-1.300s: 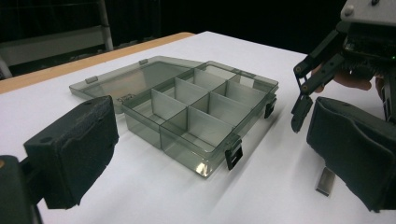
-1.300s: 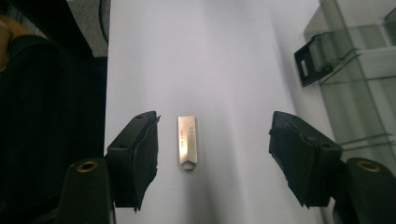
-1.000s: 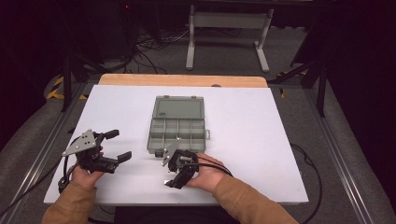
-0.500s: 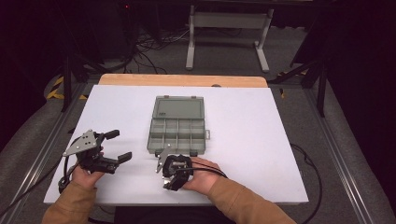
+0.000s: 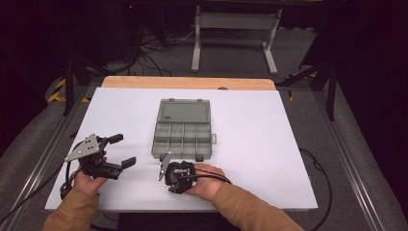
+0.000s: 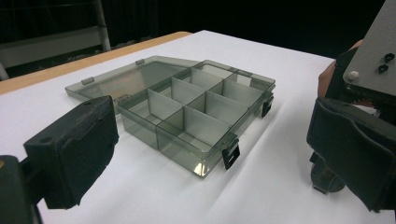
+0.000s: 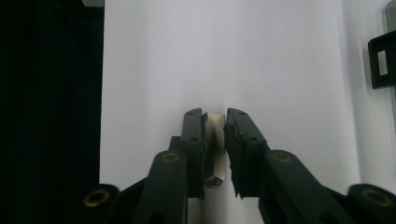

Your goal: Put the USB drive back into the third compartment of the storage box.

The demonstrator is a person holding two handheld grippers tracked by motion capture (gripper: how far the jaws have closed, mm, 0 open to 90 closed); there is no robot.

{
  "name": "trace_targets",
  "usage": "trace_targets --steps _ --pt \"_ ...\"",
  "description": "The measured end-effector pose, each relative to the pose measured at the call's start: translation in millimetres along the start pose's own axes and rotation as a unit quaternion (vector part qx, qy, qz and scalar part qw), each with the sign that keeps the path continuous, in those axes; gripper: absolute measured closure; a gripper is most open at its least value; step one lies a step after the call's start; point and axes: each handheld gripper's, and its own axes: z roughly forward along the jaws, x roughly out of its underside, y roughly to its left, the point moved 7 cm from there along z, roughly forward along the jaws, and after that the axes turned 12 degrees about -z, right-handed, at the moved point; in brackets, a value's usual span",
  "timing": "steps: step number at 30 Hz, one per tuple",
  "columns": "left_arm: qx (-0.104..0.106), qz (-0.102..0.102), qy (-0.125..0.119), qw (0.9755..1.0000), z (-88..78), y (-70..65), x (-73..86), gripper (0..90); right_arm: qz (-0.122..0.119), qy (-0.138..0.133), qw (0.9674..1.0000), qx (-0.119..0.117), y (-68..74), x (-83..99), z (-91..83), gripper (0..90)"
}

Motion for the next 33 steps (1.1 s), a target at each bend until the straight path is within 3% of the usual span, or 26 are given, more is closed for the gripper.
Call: trace_targets --steps 14,17,33 --pt "0.002 0.0 0.0 1.0 0.3 -0.5 0.1 2.7 0.006 0.002 1.0 -0.002 -0.6 -0.1 -0.1 79.1" --pt "0.001 0.0 0.0 1.0 0.3 -0.4 0.2 2.7 0.005 0.003 1.0 0.007 -1.2 -0.3 -0.8 79.1" --pt "0.002 0.001 0.001 1.0 0.5 -0.4 0.3 2.7 0.015 -0.033 0.9992 0.02 -14.8 -2.5 -31.8 79.1"
